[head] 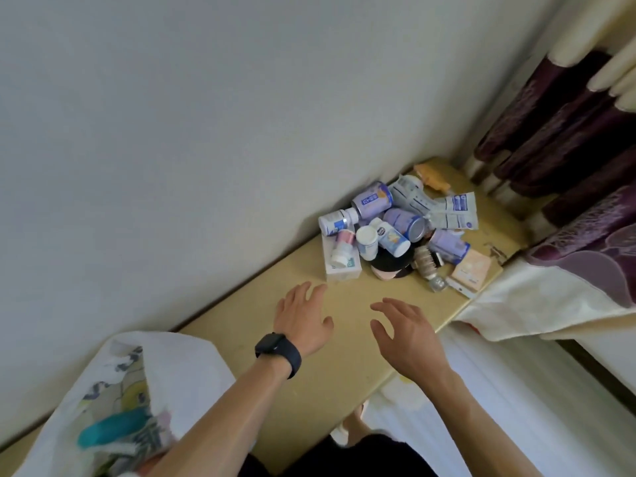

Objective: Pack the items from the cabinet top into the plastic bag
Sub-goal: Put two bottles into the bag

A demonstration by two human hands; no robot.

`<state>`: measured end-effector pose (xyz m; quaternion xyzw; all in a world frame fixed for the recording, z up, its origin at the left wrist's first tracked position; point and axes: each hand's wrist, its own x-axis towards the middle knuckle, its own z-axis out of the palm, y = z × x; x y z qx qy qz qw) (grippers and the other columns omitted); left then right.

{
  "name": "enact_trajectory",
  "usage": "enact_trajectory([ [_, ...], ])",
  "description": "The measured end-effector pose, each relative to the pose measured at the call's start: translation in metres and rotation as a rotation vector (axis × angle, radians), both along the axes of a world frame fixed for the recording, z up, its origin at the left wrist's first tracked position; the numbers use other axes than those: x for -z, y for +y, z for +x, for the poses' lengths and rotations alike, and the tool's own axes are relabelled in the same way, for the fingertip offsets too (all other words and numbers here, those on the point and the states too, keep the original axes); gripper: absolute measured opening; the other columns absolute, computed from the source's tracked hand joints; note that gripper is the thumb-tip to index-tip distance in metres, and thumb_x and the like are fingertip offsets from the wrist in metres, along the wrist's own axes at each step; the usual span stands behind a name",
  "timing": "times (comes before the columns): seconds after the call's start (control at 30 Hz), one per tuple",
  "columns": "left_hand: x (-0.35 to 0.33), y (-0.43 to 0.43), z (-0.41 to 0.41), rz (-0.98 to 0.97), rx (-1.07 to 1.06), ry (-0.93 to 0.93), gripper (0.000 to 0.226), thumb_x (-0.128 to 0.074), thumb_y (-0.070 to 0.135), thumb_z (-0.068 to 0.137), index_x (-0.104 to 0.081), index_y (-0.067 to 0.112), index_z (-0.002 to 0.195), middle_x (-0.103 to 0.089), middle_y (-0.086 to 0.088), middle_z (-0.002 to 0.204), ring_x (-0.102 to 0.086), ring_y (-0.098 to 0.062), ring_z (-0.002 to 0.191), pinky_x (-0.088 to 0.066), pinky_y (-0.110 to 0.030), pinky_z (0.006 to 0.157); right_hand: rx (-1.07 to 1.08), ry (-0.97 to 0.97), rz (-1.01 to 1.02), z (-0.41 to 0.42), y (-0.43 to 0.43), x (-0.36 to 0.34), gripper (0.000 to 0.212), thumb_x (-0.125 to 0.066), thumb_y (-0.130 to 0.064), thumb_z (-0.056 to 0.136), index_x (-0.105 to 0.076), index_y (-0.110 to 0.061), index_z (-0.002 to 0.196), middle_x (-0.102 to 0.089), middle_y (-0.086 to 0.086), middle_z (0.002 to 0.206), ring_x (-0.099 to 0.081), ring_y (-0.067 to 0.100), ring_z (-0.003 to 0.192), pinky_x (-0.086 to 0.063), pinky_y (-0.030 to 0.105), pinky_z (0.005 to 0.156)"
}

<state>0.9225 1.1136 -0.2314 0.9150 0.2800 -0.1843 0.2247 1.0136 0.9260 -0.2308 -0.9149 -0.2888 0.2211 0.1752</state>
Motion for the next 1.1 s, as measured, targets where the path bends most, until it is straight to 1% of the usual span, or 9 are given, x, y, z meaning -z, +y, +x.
enact_trajectory([
  [0.13,0.021,-0.001,0.056,-0.03,-0.074,-0.001,0.061,-0.058,0.039,0.088,-0.032,0.032,0.143,-0.038,-0.006,0.147,-0.039,-0.03,0.132,-0.039,-0.041,0.103,-0.054,0.026,-0.13,0.062,0.023,0.027,0.055,-0.055,-0.043,0.094,-0.043,-0.026,0.145,-0.043,0.0,0.15,-0.043,0.027,0.133,-0.043,0.039,0.103],
  [0.3,0.051,0.006,0.12,-0.023,-0.447,-0.032,0.058,-0.063,0.054,0.083,-0.046,0.017,0.125,-0.054,-0.007,0.124,-0.052,-0.032,0.111,-0.045,-0.042,0.085,-0.104,-0.238,-0.103,0.131,0.068,0.049,0.062,-0.067,-0.048,0.084,-0.051,-0.01,0.13,-0.059,0.014,0.123,-0.056,0.04,0.106,-0.053,0.048,0.078],
  [0.4,0.068,0.009,0.133,-0.005,-0.513,-0.012,0.056,-0.061,0.059,0.083,-0.051,0.017,0.119,-0.056,-0.008,0.119,-0.053,-0.031,0.108,-0.043,-0.041,0.083,-0.22,-0.262,-0.182,0.156,0.091,0.055,0.066,-0.069,-0.047,0.08,-0.048,-0.012,0.133,-0.057,0.012,0.128,-0.053,0.039,0.112,-0.048,0.048,0.086],
  [0.57,0.068,0.012,0.122,-0.056,-0.534,-0.071,0.041,-0.054,0.058,0.083,-0.058,0.026,0.108,-0.064,-0.001,0.106,-0.058,-0.026,0.094,-0.049,-0.038,0.079,-0.312,-0.265,-0.21,0.167,0.107,0.06,0.062,-0.068,-0.046,0.082,-0.05,-0.014,0.132,-0.057,0.007,0.131,-0.047,0.034,0.124,-0.039,0.045,0.096],
  [0.7,0.042,0.014,0.092,-0.326,-0.715,-0.206,0.048,-0.048,0.077,0.078,-0.058,0.031,0.087,-0.067,0.008,0.078,-0.063,-0.017,0.07,-0.05,-0.034,0.06,-0.289,-0.301,-0.185,0.16,0.107,0.057,0.054,-0.069,-0.046,0.081,-0.056,-0.009,0.118,-0.063,0.013,0.123,-0.049,0.034,0.122,-0.037,0.045,0.096],
  [0.77,0.028,0.013,0.067,-0.394,-0.744,-0.298,0.039,-0.06,0.069,0.077,-0.06,0.034,0.095,-0.068,0.011,0.083,-0.064,-0.009,0.072,-0.054,-0.032,0.063,-0.23,-0.304,-0.119,0.147,0.099,0.047,0.055,-0.074,-0.045,0.077,-0.057,-0.008,0.115,-0.066,0.013,0.118,-0.053,0.035,0.12,-0.04,0.047,0.096],
  [0.87,0.006,0.009,0.017,-0.48,-0.822,-0.434,0.028,-0.07,0.051,0.081,-0.059,0.036,0.102,-0.068,0.014,0.092,-0.064,-0.003,0.078,-0.052,-0.022,0.061,-0.081,-0.292,0.053,0.116,0.08,0.023,0.059,-0.085,-0.04,0.07,-0.055,-0.006,0.107,-0.068,0.017,0.103,-0.062,0.04,0.101,-0.048,0.046,0.081],
  [1.0,-0.018,-0.001,-0.062,-0.555,-0.963,-0.558,0.034,-0.068,0.053,0.078,-0.054,0.037,0.104,-0.067,0.012,0.098,-0.068,-0.013,0.082,-0.059,-0.038,0.071,0.162,0.109,0.193,0.055,0.068,-0.01,0.06,-0.085,-0.035,0.074,-0.046,-0.013,0.114,-0.064,0.012,0.105,-0.061,0.034,0.095,-0.041,0.035,0.071],
  [1.1,-0.026,0.0,-0.124,-0.499,-1.076,-0.593,0.03,-0.068,0.051,0.08,-0.052,0.039,0.103,-0.067,0.01,0.098,-0.069,-0.017,0.082,-0.06,-0.04,0.072,0.164,0.36,0.186,0.0,0.071,-0.024,0.052,-0.083,-0.038,0.076,-0.051,-0.018,0.111,-0.065,-0.002,0.103,-0.062,0.019,0.088,-0.041,0.031,0.067],
])
